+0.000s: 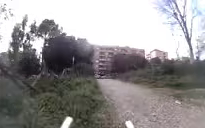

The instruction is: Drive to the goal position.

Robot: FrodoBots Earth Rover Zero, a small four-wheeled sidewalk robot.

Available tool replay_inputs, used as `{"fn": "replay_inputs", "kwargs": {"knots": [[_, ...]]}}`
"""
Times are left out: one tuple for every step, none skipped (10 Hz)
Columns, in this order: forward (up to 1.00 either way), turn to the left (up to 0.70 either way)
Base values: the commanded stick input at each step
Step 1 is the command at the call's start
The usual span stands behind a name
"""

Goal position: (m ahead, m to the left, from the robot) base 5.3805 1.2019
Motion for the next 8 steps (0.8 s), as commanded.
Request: {"fn": "replay_inputs", "kwargs": {"knots": [[0.70, 0.00], [0.70, 0.00], [0.70, 0.00], [0.70, 0.00], [0.70, 0.00], [0.70, 0.00], [0.70, 0.00], [0.70, 0.00]]}}
